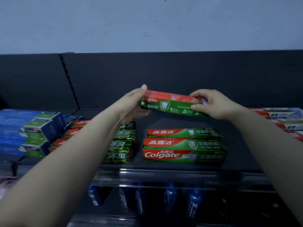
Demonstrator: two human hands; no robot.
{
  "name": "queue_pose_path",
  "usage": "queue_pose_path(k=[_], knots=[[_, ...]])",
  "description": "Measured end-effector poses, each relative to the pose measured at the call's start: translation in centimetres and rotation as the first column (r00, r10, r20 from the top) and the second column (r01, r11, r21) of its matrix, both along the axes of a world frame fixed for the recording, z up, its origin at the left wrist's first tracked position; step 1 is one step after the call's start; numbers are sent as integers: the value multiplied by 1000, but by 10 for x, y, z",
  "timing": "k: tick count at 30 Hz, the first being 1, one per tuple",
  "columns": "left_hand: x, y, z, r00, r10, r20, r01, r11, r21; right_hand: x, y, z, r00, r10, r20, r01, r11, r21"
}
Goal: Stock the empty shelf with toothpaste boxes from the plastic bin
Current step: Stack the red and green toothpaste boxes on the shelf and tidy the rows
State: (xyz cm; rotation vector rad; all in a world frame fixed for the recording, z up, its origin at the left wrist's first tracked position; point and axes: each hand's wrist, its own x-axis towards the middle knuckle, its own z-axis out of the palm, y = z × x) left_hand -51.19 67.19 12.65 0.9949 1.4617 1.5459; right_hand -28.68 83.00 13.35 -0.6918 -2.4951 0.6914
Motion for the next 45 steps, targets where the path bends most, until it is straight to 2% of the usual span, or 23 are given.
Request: queue_pose_path(k=[2,4,7,11,15,18,23,27,29,35,38,41,43,45], knots=[[0,-1,-1,1000,-15,0,15,1000,-20,-1,-5,-3,997,-17,-80,37,965,259],[-1,-1,-3,1000,-22,14,21,997,78,0,-8,-7,987,-25,-157,89,907,413],[-8,-4,-7,994,-113,-4,110,961,252,4,-4,-10,978,-88,-191,153,919,363],[-15,-9,-6,964,-113,-239,177,947,269,7,-1,-7,985,-76,-152,109,970,216],[-14,-10,-3,886,-53,-460,160,968,196,8,1,-8,988,-88,-126,120,954,275],[-17,-7,-6,837,-57,-544,140,984,111,9,2,-10,989,-92,-117,121,956,267],[-14,5,-8,874,-144,-465,105,988,-110,11,4,-17,993,-108,-49,117,967,225],[-14,13,-10,876,-206,-436,123,970,-210,26,2,-26,995,-77,-68,81,995,54],[-14,16,-14,846,-268,-462,144,947,-286,37,-2,-30,989,-97,-114,100,995,24],[-3,17,-12,728,-482,-487,238,844,-481,53,-33,-39,975,-176,-134,190,977,97],[5,14,-3,645,-411,-644,163,898,-409,53,-60,-35,965,-200,-169,225,963,147],[25,3,10,507,-189,-841,109,982,-155,55,-95,-31,946,-267,-185,299,938,175],[46,-12,13,382,-57,-922,161,987,5,57,-122,-31,925,-331,-186,365,911,194],[68,-29,7,301,10,-954,275,957,97,60,-151,-33,886,-423,-192,457,867,200]])
